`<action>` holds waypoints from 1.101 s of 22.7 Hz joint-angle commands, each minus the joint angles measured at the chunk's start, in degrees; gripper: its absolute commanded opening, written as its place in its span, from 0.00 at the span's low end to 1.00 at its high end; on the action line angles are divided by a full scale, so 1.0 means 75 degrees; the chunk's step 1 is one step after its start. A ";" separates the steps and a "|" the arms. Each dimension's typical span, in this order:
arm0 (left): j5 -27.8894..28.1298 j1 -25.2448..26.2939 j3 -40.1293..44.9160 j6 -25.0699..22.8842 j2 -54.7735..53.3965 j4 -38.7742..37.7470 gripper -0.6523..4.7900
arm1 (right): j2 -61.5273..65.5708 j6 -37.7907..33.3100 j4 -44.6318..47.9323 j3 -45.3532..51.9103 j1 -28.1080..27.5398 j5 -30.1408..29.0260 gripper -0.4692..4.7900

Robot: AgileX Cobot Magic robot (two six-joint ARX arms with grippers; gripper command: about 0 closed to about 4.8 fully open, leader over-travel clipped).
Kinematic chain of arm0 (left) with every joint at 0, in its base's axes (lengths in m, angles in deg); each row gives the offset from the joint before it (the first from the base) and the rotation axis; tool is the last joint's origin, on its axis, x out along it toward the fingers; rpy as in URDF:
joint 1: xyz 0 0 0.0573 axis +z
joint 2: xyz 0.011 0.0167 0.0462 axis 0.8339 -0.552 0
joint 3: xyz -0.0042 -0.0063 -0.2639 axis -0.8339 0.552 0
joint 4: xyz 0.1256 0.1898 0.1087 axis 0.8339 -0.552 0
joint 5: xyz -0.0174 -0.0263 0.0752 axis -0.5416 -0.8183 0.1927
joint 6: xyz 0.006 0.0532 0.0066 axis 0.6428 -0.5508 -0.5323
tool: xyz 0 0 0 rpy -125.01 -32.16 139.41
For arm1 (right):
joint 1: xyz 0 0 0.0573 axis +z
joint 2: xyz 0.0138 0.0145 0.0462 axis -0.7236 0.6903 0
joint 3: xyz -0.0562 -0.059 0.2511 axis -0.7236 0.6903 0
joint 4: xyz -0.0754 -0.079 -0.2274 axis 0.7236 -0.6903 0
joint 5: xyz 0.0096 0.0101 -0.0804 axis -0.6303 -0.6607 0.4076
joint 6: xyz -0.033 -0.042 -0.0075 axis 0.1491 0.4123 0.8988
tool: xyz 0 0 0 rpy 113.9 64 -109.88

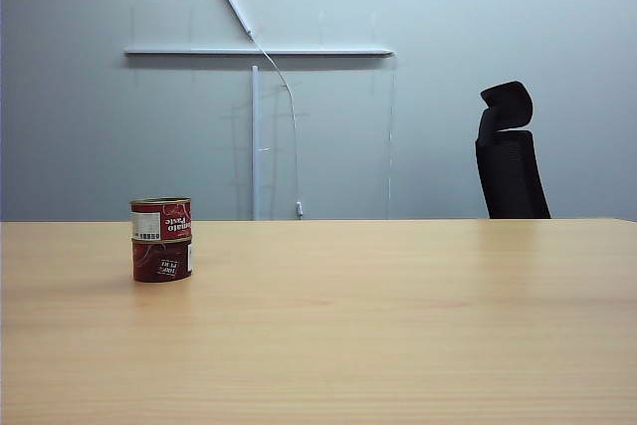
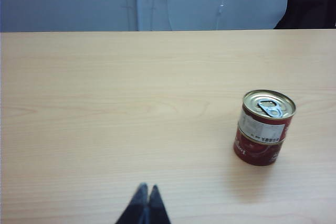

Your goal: Stack a can of tomatoes on the right onto the can of tomatoes on the left.

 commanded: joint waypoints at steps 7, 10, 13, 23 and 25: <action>-0.0023 -0.0015 -0.0020 0.0000 -0.0003 0.0047 0.11 | -0.1623 0.0020 -0.0495 0.0551 -0.0755 -0.0090 0.07; -0.0023 -0.0012 -0.0020 0.0000 -0.0003 0.0047 0.11 | -0.1623 0.0041 -0.0504 0.0551 -0.0799 -0.0455 0.07; -0.0026 -0.0012 -0.0020 0.0000 -0.0003 0.0050 0.11 | -0.1623 0.0213 -0.0510 0.0554 -0.0909 -0.1005 0.07; -0.0026 -0.0012 -0.0020 0.0000 -0.0003 0.0047 0.11 | -0.1623 0.0746 -0.1373 0.0554 -0.1527 -0.1565 0.07; -0.0026 -0.0012 -0.0020 0.0000 -0.0003 0.0047 0.11 | -0.1623 0.0746 -0.1355 0.0554 -0.1527 -0.1562 0.07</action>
